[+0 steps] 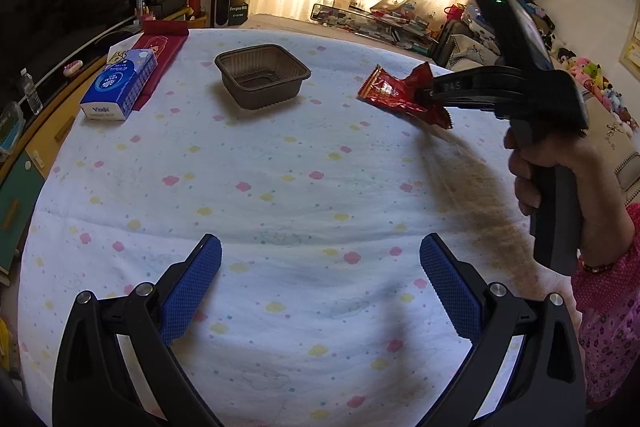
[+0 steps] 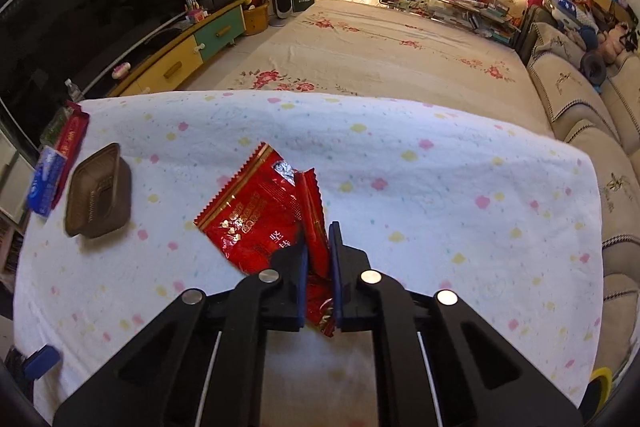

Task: Collect trash
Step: 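Grasp the red snack wrapper with the right gripper and lift it, then carry the red wrapper over the bin and open the right gripper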

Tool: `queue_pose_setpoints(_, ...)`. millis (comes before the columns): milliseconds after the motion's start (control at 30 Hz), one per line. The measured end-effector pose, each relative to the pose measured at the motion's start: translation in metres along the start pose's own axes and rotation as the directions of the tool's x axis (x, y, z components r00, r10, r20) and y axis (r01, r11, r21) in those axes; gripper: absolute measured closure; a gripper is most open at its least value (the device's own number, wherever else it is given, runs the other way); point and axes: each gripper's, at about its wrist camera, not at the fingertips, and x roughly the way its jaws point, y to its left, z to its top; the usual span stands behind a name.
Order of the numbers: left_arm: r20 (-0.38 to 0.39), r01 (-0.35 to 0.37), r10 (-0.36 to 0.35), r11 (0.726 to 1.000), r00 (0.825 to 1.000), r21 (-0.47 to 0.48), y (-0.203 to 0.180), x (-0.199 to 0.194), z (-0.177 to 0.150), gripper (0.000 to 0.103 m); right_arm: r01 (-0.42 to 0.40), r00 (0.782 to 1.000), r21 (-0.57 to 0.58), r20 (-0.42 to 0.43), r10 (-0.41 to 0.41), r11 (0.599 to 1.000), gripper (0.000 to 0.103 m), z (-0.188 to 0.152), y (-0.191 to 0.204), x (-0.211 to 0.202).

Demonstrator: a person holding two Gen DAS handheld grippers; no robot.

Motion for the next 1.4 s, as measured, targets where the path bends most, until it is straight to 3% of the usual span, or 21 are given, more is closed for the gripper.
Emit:
queue_pose_setpoints(367, -0.011, -0.007, 0.007, 1.000, 1.000, 0.016, -0.004, 0.003, -0.001, 0.005, -0.040, 0.989, 0.090, 0.144, 0.027, 0.995, 0.094, -0.086, -0.061, -0.112)
queue_pose_setpoints(500, -0.011, -0.010, 0.010, 1.000, 1.000, 0.018, -0.005, 0.004, -0.002, 0.005, 0.015, 0.980, 0.155, 0.195, -0.045, 0.988, 0.094, -0.126, -0.098, -0.153)
queue_pose_setpoints(667, -0.012, -0.012, 0.012, 1.000, 1.000, 0.020, -0.005, 0.004, -0.003, 0.005, 0.154, 0.959, 0.272, 0.189, -0.210, 0.950, 0.093, -0.180, -0.155, -0.188)
queue_pose_setpoints(867, -0.012, -0.012, 0.013, 1.000, 1.000, 0.019, -0.005, 0.005, -0.003, 0.005, 0.273, 0.932, 0.399, 0.118, -0.344, 0.875, 0.093, -0.238, -0.211, -0.200)
queue_pose_setpoints(1000, -0.012, -0.014, 0.015, 1.000, 1.000, 0.019, -0.005, 0.004, -0.003, 0.005, 0.295, 0.928, 0.461, 0.069, -0.366, 0.837, 0.091, -0.267, -0.237, -0.197)
queue_pose_setpoints(1133, -0.014, -0.015, 0.015, 1.000, 1.000, 0.016, -0.005, 0.004, -0.004, 0.005, 0.308, 0.923, 0.500, 0.049, -0.381, 0.810, 0.083, -0.279, -0.247, -0.192)
queue_pose_setpoints(1400, -0.014, -0.017, 0.017, 1.000, 1.000, 0.022, -0.005, 0.004, -0.005, 0.005, 0.359, 0.892, 0.523, 0.050, -0.449, 0.773, 0.070, -0.287, -0.254, -0.201)
